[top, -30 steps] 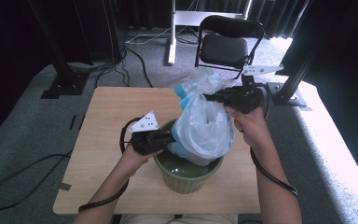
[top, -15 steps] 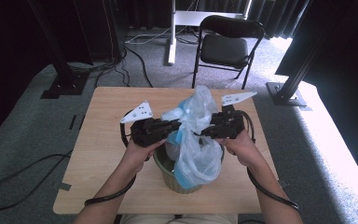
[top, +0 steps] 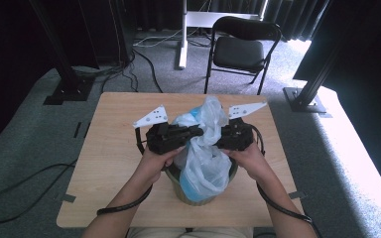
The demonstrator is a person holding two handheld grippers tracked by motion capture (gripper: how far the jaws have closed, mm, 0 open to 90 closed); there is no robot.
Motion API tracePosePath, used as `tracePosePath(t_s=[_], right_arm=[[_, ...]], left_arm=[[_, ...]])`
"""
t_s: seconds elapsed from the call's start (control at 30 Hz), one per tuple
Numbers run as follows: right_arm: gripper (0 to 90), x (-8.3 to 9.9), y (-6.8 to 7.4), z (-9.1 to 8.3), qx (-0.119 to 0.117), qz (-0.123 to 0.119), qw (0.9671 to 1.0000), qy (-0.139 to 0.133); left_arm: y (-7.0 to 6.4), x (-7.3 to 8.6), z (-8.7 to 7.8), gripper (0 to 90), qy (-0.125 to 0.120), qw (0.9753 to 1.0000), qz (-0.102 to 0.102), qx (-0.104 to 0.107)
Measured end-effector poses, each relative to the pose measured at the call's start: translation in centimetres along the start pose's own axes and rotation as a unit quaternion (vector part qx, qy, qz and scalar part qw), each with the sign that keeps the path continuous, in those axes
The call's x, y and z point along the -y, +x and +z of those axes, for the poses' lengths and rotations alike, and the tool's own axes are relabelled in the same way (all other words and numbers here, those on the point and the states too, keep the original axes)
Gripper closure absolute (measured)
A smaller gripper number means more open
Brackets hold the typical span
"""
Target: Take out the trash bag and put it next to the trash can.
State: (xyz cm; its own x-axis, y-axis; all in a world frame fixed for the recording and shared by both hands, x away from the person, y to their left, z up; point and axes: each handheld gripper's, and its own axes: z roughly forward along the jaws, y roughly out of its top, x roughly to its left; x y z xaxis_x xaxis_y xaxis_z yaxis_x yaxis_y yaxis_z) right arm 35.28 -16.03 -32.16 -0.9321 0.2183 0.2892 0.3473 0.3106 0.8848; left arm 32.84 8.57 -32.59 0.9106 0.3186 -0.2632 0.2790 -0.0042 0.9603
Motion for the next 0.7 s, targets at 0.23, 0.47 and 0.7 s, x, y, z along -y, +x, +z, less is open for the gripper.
tracePosePath(t_s=[0.23,0.47,0.7], right_arm=[[87.6,0.2,-0.5,0.3,0.010,0.001,0.9996,0.026],[87.7,0.0,-1.2,0.9,0.001,0.009,0.9995,0.031],[87.6,-1.1,-1.0,-0.2,-0.005,0.002,0.9999,0.013]], left_arm=[[-0.9,0.1,-2.6,51.1,0.033,0.9979,0.046,-0.032],[-0.7,1.8,-4.9,30.4,0.052,0.9939,0.055,-0.080],[-0.4,4.0,-7.0,25.3,0.057,0.9920,0.069,-0.090]])
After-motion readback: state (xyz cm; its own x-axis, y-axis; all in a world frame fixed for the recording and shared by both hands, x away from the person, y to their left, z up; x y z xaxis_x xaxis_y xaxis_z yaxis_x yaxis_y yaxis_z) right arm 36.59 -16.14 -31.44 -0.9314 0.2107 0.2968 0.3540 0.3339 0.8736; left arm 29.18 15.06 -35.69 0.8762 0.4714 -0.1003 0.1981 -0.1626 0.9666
